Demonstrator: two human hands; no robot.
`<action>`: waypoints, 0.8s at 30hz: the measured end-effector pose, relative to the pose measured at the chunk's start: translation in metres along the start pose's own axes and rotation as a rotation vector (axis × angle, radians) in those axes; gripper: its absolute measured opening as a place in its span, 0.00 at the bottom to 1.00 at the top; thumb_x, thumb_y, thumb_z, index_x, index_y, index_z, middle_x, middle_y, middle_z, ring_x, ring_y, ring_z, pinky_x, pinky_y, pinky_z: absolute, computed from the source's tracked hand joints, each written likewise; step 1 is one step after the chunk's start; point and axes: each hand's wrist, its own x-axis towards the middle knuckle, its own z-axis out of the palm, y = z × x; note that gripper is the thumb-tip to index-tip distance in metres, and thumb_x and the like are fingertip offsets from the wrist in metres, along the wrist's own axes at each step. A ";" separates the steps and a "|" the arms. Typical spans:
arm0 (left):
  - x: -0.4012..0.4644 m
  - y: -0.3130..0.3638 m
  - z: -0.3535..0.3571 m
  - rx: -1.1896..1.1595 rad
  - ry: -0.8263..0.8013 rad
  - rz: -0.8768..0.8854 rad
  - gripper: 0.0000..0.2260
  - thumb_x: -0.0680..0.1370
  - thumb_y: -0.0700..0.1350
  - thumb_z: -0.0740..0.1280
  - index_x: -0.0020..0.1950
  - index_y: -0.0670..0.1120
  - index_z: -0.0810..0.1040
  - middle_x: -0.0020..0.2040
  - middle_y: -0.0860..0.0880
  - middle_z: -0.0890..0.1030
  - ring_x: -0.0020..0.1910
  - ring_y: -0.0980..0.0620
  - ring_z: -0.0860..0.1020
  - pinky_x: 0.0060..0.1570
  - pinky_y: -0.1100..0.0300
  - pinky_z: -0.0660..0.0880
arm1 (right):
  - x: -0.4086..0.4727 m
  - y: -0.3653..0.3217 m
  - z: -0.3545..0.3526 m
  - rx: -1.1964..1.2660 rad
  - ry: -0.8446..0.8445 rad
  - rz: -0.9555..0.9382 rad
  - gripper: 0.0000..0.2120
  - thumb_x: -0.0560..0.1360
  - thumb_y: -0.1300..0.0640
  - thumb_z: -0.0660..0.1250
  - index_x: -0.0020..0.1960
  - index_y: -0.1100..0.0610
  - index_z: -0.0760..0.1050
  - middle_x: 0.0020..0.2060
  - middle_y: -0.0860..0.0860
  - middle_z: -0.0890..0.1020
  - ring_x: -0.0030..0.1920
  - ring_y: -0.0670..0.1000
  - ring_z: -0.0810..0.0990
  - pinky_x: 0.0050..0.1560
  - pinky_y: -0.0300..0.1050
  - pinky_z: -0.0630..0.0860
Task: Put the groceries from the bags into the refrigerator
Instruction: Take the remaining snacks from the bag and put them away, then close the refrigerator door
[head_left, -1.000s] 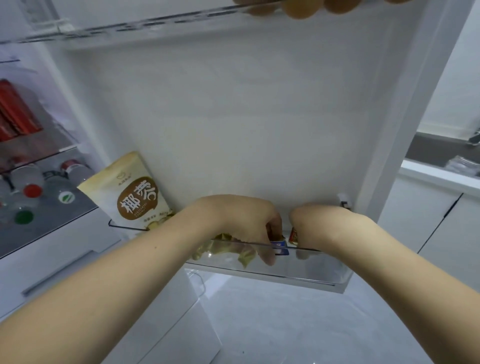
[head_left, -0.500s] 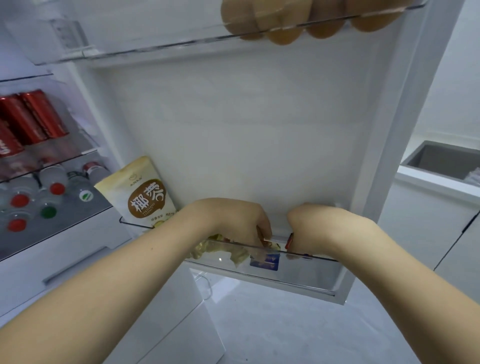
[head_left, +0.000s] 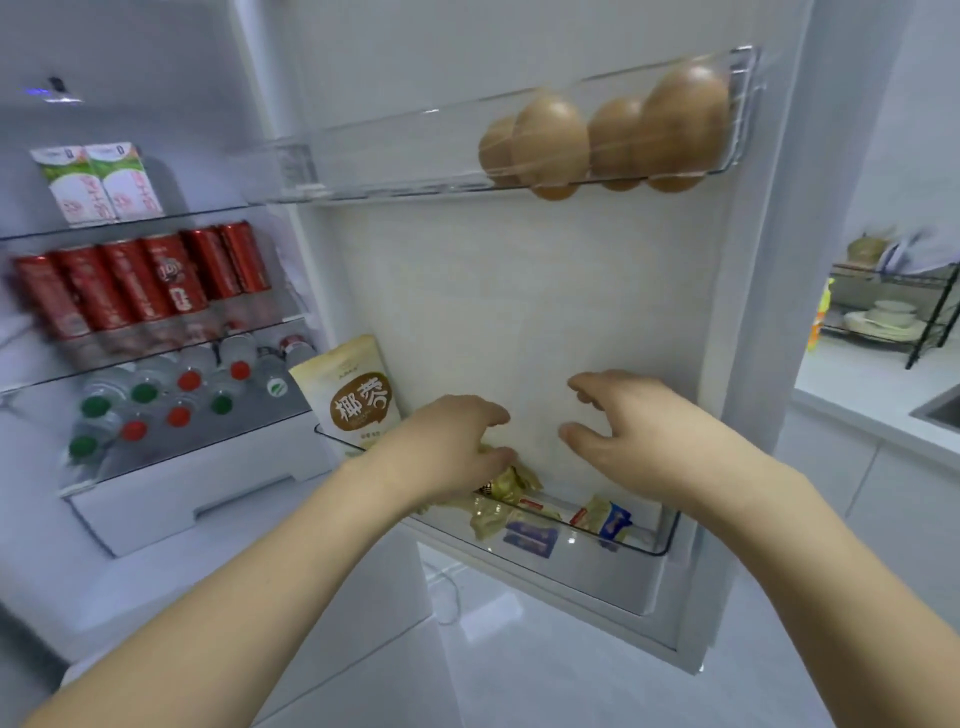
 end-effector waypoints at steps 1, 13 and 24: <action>-0.003 0.001 0.001 0.009 0.033 -0.006 0.25 0.80 0.57 0.63 0.76 0.50 0.67 0.74 0.50 0.70 0.68 0.50 0.72 0.64 0.59 0.68 | -0.004 0.000 -0.003 0.028 0.051 -0.028 0.26 0.79 0.45 0.60 0.74 0.54 0.64 0.67 0.52 0.74 0.66 0.53 0.72 0.63 0.45 0.70; -0.035 0.055 -0.011 -0.051 0.497 0.057 0.24 0.79 0.54 0.65 0.73 0.46 0.71 0.71 0.49 0.73 0.69 0.50 0.71 0.63 0.63 0.64 | -0.044 0.023 -0.043 0.285 0.607 -0.386 0.18 0.79 0.55 0.60 0.66 0.60 0.73 0.59 0.52 0.79 0.61 0.48 0.76 0.61 0.39 0.71; -0.037 0.159 -0.025 -0.124 0.788 0.065 0.22 0.79 0.54 0.67 0.69 0.45 0.72 0.64 0.48 0.77 0.62 0.51 0.75 0.60 0.58 0.72 | -0.041 0.075 -0.084 0.541 0.958 -0.232 0.25 0.78 0.62 0.59 0.74 0.63 0.62 0.71 0.57 0.67 0.73 0.54 0.65 0.75 0.48 0.60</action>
